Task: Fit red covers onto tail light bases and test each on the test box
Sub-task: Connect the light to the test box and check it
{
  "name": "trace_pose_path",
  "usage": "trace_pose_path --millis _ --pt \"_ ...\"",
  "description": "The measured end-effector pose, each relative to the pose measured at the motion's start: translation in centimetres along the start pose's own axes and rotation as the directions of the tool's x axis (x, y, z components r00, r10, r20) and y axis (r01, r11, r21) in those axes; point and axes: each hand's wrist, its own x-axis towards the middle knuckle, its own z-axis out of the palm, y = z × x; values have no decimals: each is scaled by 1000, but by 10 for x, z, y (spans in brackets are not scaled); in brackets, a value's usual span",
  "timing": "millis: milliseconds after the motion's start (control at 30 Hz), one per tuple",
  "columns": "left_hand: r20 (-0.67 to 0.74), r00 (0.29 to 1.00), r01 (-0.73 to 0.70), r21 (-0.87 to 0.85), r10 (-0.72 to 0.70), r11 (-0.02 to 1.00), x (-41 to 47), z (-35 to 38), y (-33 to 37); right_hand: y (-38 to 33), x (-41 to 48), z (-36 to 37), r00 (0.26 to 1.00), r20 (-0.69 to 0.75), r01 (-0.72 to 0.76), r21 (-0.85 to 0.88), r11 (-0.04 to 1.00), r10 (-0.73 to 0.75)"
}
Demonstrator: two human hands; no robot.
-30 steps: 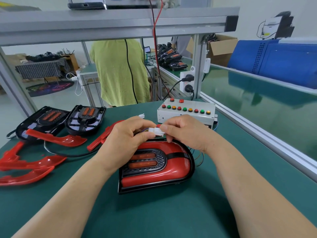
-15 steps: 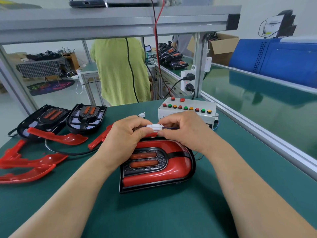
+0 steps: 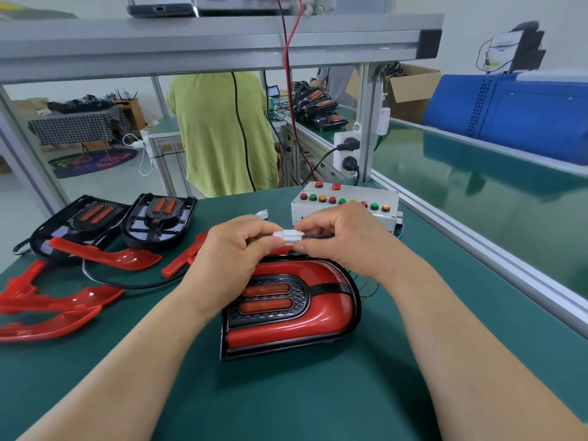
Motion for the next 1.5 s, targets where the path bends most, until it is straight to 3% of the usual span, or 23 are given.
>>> trace_pose_path --millis 200,400,567,767,900,1000,1067,1267,1500 --pt "-142 980 126 -117 -143 985 1 -22 -10 13 -5 -24 980 -154 -118 46 992 124" --pt "-112 984 120 -150 -138 981 2 -17 -14 18 0 -12 983 -115 -157 -102 982 145" --pt "-84 983 152 -121 -163 981 0 -20 -23 39 1 -15 955 -147 -286 -223 932 258" --pt "7 951 308 -103 -309 946 -2 -22 -30 54 1 -13 907 -52 -400 -416 816 418" --pt "14 943 332 -146 -333 932 -5 -24 -30 51 2 -13 932 -110 -355 -481 802 346" --pt "12 943 331 -166 -333 929 -6 -24 -30 44 6 -4 954 -207 -284 -395 874 217" --pt "8 942 331 -183 -335 926 -6 -23 -31 39 8 5 950 -208 -282 -259 924 232" --pt "13 942 327 -251 -334 911 -6 -19 -29 29 11 24 892 49 -453 125 883 450" --pt "31 941 334 -248 -338 909 -2 -16 -24 28 14 22 914 91 -405 131 905 396"
